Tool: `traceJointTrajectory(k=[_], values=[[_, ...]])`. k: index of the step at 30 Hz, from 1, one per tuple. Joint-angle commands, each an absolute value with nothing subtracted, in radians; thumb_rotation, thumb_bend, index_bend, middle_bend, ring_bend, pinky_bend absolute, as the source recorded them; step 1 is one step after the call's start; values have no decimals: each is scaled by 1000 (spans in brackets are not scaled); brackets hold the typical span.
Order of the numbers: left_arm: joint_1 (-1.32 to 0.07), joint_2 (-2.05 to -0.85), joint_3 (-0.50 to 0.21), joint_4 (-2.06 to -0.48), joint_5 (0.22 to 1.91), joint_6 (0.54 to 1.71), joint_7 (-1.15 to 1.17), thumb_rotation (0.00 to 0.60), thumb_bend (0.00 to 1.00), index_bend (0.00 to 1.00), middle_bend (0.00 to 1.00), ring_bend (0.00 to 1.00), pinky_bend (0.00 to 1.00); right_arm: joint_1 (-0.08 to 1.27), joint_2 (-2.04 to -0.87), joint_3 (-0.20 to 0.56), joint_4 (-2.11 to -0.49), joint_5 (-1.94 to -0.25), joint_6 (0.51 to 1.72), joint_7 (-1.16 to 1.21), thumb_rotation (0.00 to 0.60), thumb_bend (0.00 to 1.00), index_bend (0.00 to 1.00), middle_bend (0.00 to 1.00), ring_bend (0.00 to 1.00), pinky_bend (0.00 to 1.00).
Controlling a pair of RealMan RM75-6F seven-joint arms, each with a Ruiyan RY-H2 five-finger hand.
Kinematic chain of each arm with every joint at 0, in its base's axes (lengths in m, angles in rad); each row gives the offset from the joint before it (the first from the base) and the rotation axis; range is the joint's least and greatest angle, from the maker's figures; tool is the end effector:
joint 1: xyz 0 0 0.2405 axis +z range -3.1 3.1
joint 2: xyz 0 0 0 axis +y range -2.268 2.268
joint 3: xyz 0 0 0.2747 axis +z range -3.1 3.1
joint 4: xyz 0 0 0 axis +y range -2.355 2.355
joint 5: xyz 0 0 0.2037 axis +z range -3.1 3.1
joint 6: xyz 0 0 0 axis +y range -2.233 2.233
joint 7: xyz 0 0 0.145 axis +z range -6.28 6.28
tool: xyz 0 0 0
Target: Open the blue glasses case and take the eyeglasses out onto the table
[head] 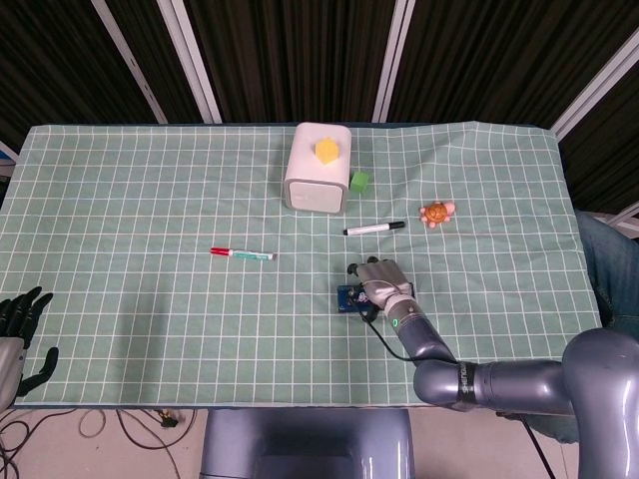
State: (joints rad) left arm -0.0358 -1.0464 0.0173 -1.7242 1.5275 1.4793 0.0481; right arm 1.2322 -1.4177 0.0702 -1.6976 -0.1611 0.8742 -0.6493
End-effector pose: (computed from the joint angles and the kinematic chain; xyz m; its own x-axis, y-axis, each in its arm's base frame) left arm -0.3183 0.1520 0.1760 0.4045 0.0959 0.9095 0.9134 0.0080 -0.4071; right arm -0.0919 -0.3797 -0.0094 0.4744 -0.5744 0.6671 -0.8755 -0.2284 0.4259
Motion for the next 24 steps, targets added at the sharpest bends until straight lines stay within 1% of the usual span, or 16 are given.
traceJointTrajectory(k=[1, 15, 24], values=[[-36, -1046, 17, -1725, 1526, 1479, 49, 600, 447, 28, 0, 0, 0, 1247, -1424, 75, -1691, -138, 862, -659, 600, 194, 207, 299, 138, 230], [-36, -1043, 18, -1729, 1520, 1473, 50, 600, 447, 28, 0, 0, 0, 1259, -1471, 96, -1670, -143, 883, -652, 600, 194, 208, 336, 141, 230], [-36, -1042, 17, -1731, 1517, 1472, 52, 600, 447, 27, 0, 0, 0, 1267, -1474, 106, -1661, -120, 882, -658, 600, 210, 217, 347, 143, 230]])
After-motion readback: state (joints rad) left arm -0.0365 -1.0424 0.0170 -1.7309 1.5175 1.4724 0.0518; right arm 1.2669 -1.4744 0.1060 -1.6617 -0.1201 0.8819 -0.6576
